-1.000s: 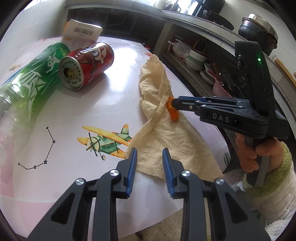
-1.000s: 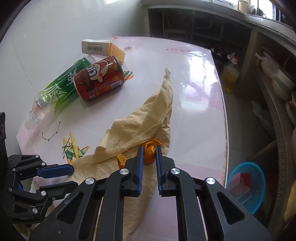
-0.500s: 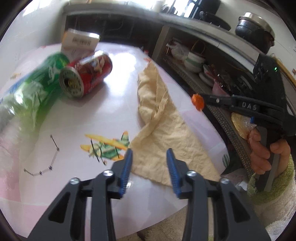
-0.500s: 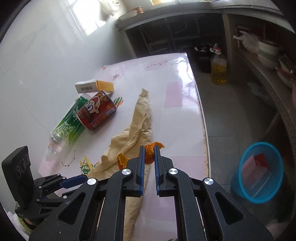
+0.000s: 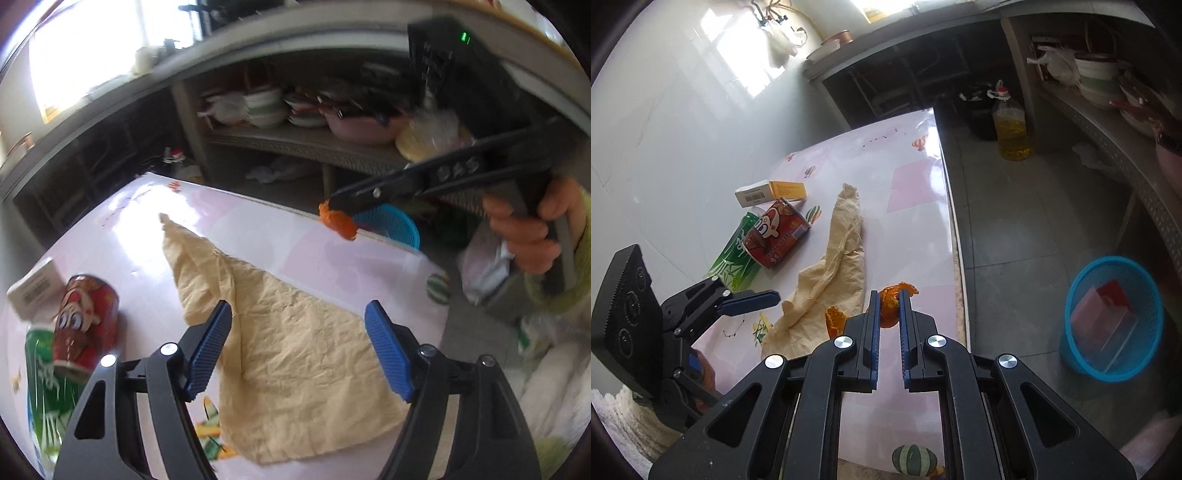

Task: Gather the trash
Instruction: 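Lift the orange peel with the right gripper while the left grasps the cloth corner, then lift the beige cloth with the left gripper while the right carries the peel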

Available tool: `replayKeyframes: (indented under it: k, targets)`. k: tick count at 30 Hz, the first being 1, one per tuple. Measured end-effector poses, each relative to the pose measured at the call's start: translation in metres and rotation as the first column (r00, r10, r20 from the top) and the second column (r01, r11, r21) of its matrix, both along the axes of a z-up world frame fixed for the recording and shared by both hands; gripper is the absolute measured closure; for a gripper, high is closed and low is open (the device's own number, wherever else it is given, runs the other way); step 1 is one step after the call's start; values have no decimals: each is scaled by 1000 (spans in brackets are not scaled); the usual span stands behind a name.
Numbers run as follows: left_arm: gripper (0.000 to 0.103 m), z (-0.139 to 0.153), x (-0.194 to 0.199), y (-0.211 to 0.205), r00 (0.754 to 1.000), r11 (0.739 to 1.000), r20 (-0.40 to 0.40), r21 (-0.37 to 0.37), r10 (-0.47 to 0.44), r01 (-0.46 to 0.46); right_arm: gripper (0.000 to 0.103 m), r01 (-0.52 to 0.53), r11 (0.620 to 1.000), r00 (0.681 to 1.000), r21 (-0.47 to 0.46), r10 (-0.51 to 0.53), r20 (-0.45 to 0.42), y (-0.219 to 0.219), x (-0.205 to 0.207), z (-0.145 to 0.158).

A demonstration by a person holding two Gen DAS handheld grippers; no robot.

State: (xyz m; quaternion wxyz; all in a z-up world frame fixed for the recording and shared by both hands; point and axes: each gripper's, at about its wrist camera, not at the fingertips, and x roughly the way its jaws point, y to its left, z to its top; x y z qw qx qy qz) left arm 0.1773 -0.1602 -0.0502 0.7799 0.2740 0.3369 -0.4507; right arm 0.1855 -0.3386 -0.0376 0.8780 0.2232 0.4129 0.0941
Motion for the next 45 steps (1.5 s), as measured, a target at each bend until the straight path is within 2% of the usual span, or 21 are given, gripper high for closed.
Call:
replayKeyframes:
  k: [4, 8, 10, 12, 14, 17, 19, 23, 26, 27, 29, 30, 31, 32, 33, 34, 35, 37, 38, 42, 45]
  targets:
    - [31, -25, 17, -9, 999, 993, -24, 112, -32, 34, 95, 1, 999, 1000, 35, -1, -14, -3, -4, -8]
    - [31, -32, 40, -1, 988, 999, -157, 54, 14, -6, 95, 5, 998, 1000, 61, -3, -19, -6, -8, -12]
    - [33, -31, 42, 2, 989, 999, -149, 45, 26, -19, 95, 9, 998, 1000, 66, -8, -21, -8, -9, -12]
    - [44, -30, 44, 4, 989, 998, -135, 47, 54, -48, 95, 14, 998, 1000, 68, -13, -20, -10, -9, -12]
    - [68, -27, 47, 5, 987, 996, -134, 46, 87, -81, 95, 17, 998, 1000, 67, -16, -15, -11, -10, -9]
    - [91, -25, 60, 13, 976, 988, -157, 36, 151, -147, 95, 20, 998, 1000, 65, -20, -5, -11, -11, -5]
    - [98, -22, 62, 17, 967, 984, -182, 25, 177, -175, 95, 23, 998, 1000, 60, -23, -2, -11, -12, -3]
    - [99, 0, 51, 28, 955, 980, -238, -47, 177, -194, 95, 25, 998, 1000, 52, -26, 6, -10, -15, 3]
    - [99, 33, 37, 48, 920, 966, -367, -155, 140, -209, 95, 22, 999, 1000, 49, -22, 13, -10, -17, 6]
    - [99, 40, 34, 53, 899, 960, -422, -184, 118, -213, 95, 20, 999, 1000, 49, -21, 14, -10, -17, 7]
    - [99, 53, 27, 70, 801, 931, -598, -286, 12, -227, 95, 18, 999, 1000, 48, -18, 16, -8, -16, 7]
    - [99, 56, 24, 77, 740, 911, -671, -333, -46, -245, 95, 15, 999, 1000, 48, -16, 16, -6, -15, 7]
    - [99, 55, 23, 83, 658, 887, -744, -377, -117, -268, 95, 13, 999, 1000, 48, -14, 16, -5, -15, 8]
    - [99, 50, 21, 90, 554, 860, -811, -407, -186, -307, 95, 11, 999, 1000, 49, -12, 17, -5, -15, 8]
    - [99, 45, 20, 91, 504, 854, -842, -398, -194, -335, 95, 9, 999, 1000, 48, -10, 18, -4, -15, 8]
    - [99, 35, 18, 92, 460, 861, -871, -360, -171, -360, 95, 7, 999, 1000, 52, -8, 18, -3, -15, 9]
    - [99, 26, 18, 92, 438, 869, -888, -322, -140, -376, 95, 2, 998, 1000, 58, -3, 19, -1, -15, 9]
    - [99, -2, 23, 97, 369, 878, -929, -208, -39, -432, 95, -7, 998, 1000, 56, 6, 23, 2, -15, 12]
    - [99, -12, 26, 99, 356, 875, -934, -171, 2, -452, 95, -11, 999, 1000, 52, 10, 25, 4, -16, 13]
    - [99, -20, 30, 97, 469, 866, -861, -71, 197, -495, 95, -21, 999, 999, 39, 20, 33, 9, -19, 18]
    - [99, -5, 25, 86, 612, 867, -728, -50, 308, -496, 95, -26, 999, 999, 21, 25, 24, 12, -19, 16]
